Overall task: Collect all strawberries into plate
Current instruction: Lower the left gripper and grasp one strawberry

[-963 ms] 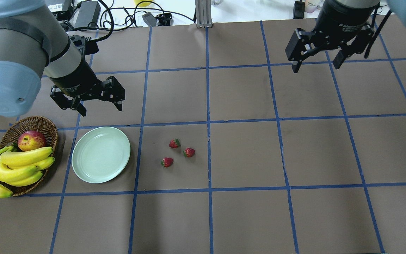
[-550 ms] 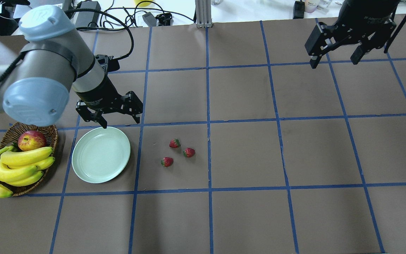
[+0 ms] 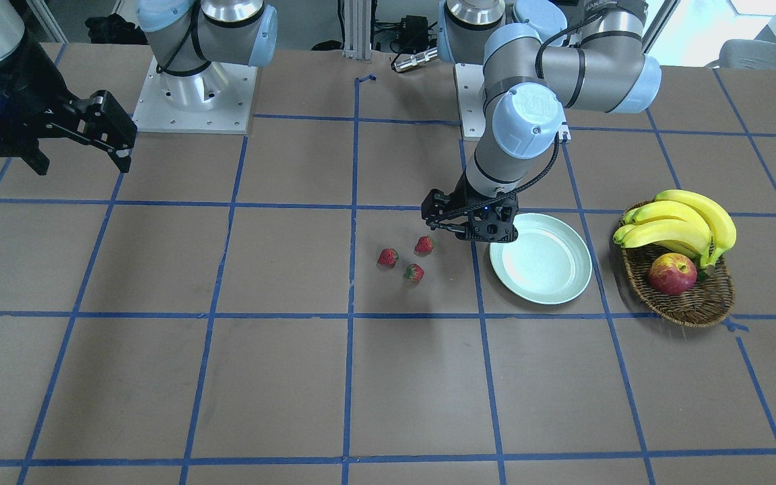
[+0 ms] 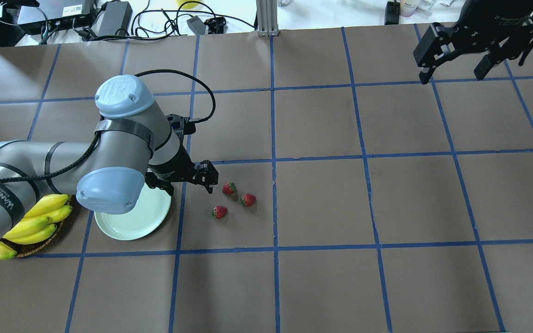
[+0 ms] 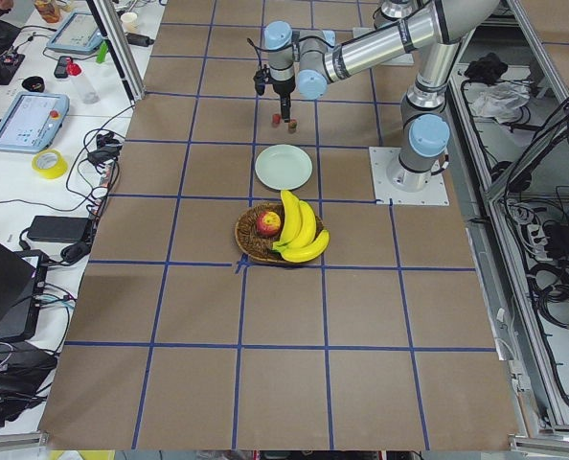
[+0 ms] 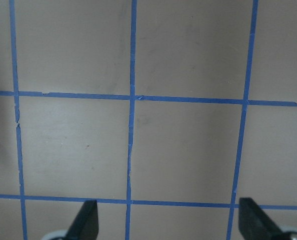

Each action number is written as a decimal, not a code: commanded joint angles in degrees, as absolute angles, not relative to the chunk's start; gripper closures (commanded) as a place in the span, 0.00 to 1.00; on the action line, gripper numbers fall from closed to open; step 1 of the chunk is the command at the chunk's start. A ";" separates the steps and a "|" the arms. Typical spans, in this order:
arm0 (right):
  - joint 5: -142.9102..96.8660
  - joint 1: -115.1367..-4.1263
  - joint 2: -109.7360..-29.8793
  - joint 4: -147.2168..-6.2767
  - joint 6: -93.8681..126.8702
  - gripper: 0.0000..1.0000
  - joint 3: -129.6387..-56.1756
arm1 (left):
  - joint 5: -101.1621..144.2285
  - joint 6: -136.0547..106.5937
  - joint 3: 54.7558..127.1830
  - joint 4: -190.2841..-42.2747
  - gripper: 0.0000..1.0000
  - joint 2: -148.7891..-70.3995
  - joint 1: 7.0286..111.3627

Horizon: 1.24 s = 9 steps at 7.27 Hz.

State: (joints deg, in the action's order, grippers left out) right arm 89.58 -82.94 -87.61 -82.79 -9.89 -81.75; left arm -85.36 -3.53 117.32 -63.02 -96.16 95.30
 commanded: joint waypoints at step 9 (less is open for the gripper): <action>88.51 -83.14 -87.01 -82.97 -9.58 0.00 -82.18 | -85.43 1.58 118.83 -55.37 0.24 -105.64 100.46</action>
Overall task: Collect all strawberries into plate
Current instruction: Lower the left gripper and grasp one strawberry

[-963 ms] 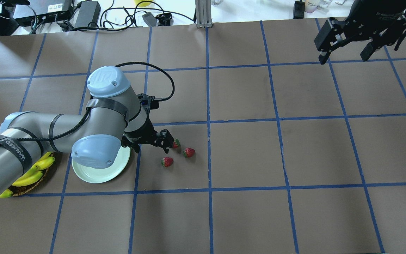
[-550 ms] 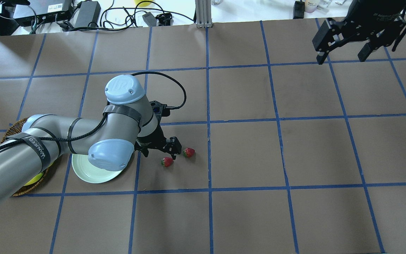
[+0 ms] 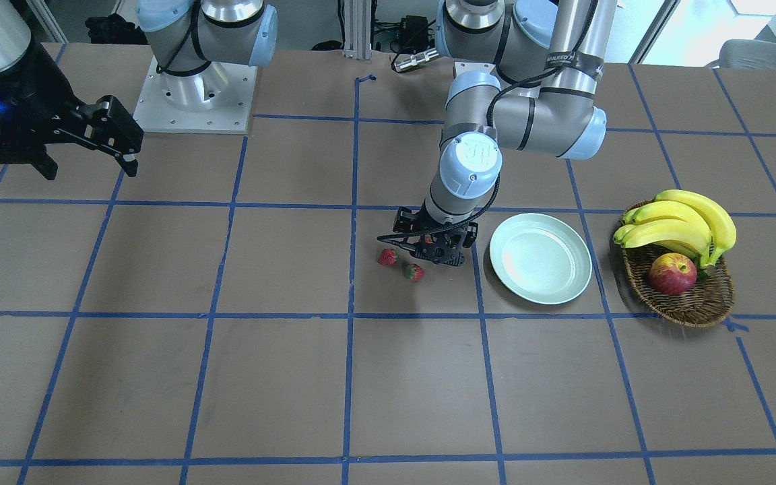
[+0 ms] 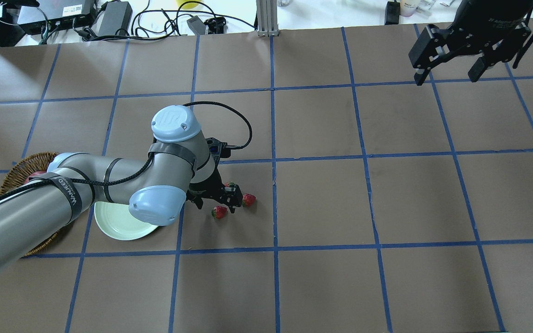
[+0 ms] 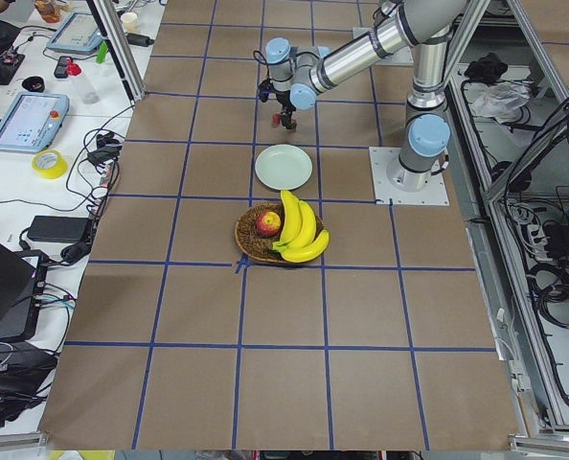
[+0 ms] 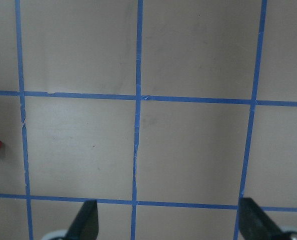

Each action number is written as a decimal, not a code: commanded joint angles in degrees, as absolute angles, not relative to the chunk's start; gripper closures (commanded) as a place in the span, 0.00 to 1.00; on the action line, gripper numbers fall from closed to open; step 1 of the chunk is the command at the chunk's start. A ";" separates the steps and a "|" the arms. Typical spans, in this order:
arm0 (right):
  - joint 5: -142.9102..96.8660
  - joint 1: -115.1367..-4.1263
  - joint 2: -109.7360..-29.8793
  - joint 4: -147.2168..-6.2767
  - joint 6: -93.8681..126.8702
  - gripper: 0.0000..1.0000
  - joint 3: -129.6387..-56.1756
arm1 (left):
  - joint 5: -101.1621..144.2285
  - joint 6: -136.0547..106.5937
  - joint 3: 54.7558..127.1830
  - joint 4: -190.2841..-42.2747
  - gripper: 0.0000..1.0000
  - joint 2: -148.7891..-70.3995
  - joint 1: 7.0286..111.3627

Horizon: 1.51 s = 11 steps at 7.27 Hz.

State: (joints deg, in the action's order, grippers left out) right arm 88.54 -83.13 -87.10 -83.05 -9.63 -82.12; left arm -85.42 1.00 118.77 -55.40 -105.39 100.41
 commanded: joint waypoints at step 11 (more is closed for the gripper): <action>88.42 -83.23 -86.75 -82.71 -9.67 0.00 -82.27 | -91.66 5.10 100.46 -83.66 1.00 -100.20 91.36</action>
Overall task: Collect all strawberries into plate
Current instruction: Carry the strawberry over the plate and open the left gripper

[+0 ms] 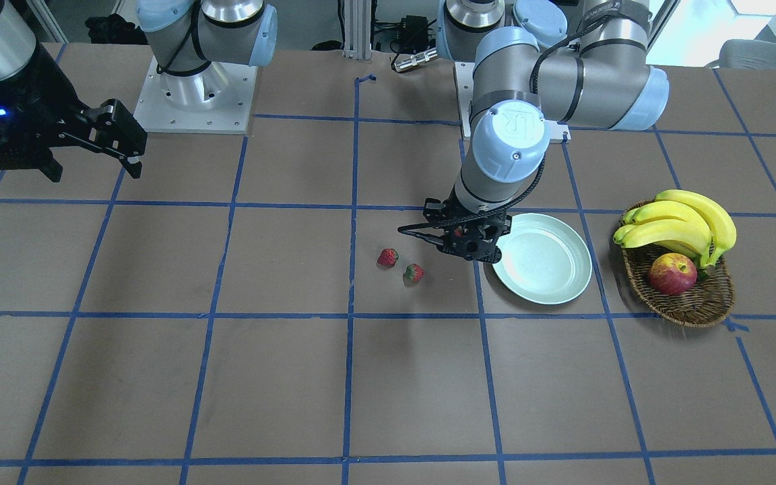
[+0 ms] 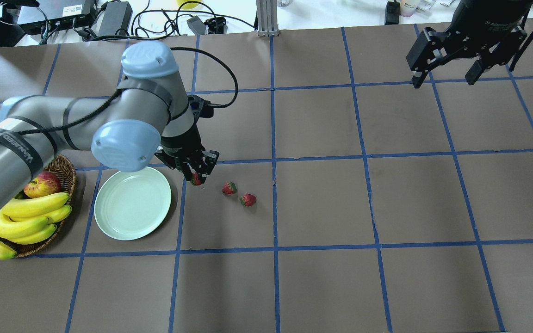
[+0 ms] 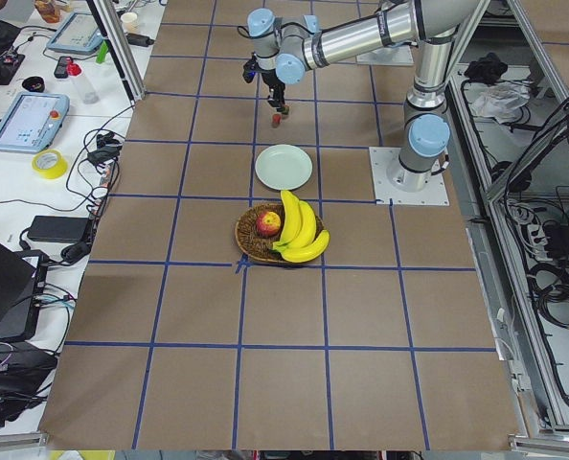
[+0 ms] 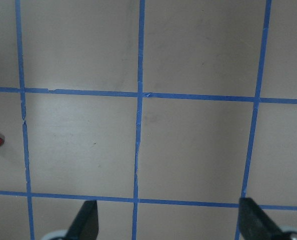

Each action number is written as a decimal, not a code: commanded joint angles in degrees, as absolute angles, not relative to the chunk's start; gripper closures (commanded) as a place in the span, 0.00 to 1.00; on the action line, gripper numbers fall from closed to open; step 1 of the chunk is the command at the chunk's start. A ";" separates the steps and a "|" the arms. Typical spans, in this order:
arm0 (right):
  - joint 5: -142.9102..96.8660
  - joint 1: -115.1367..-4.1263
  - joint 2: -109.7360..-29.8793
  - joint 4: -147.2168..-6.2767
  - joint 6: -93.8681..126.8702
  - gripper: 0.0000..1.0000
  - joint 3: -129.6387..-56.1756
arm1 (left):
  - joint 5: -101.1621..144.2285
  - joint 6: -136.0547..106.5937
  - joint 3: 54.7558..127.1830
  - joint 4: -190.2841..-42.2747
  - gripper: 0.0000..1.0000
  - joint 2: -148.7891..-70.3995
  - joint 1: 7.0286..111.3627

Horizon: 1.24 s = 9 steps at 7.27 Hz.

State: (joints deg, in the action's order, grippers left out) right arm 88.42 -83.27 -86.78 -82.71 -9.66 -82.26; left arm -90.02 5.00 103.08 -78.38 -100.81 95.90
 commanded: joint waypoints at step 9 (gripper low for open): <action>88.42 -83.41 -86.75 -82.71 -9.67 0.00 -82.35 | -95.45 4.75 106.96 -80.43 0.93 -107.65 74.01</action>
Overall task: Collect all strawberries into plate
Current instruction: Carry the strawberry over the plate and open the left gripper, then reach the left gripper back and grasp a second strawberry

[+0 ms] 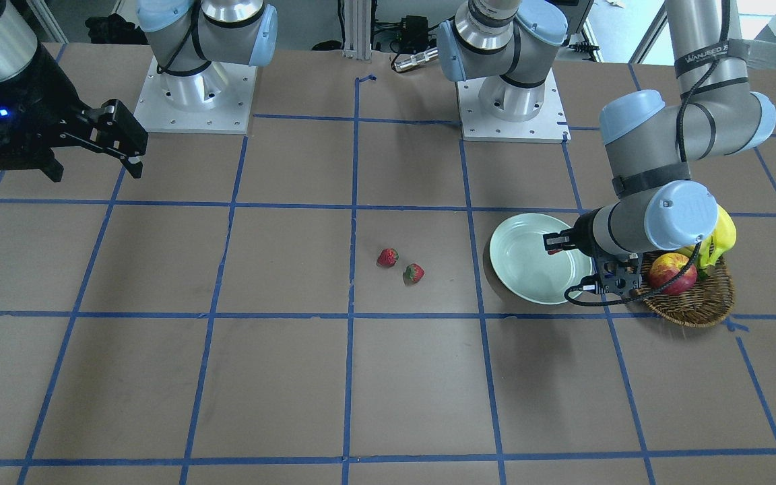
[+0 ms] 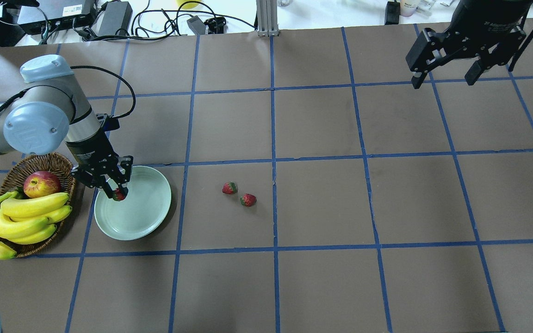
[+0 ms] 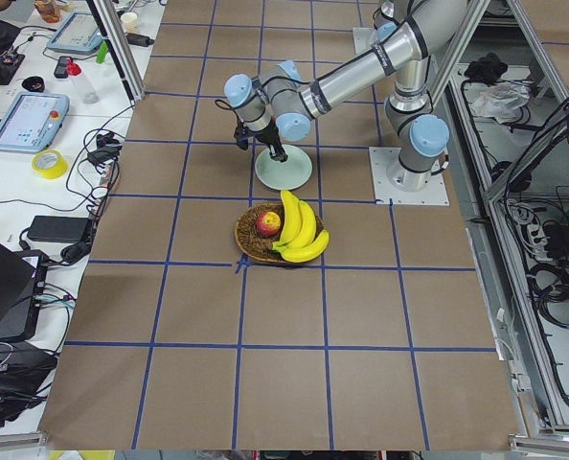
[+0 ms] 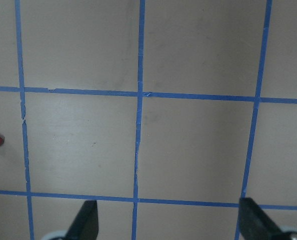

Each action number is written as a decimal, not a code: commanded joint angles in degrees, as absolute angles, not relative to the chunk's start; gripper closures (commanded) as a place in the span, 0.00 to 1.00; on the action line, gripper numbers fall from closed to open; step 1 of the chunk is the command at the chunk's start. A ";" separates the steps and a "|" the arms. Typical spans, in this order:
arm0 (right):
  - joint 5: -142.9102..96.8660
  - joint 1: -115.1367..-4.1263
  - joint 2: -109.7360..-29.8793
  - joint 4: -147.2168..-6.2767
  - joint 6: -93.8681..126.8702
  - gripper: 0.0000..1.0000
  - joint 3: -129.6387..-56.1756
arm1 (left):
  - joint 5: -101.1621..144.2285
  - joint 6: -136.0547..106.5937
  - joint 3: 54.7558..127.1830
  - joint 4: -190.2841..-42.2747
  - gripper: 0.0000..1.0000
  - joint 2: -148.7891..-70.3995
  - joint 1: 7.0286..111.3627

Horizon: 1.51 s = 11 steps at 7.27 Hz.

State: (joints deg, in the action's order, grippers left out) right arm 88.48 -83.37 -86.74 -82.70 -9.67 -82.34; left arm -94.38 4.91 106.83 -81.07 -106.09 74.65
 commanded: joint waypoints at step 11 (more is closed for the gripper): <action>88.42 -83.50 -87.01 -83.41 -9.58 0.00 -83.41 | -91.41 -14.84 100.10 -73.31 0.00 -104.93 91.46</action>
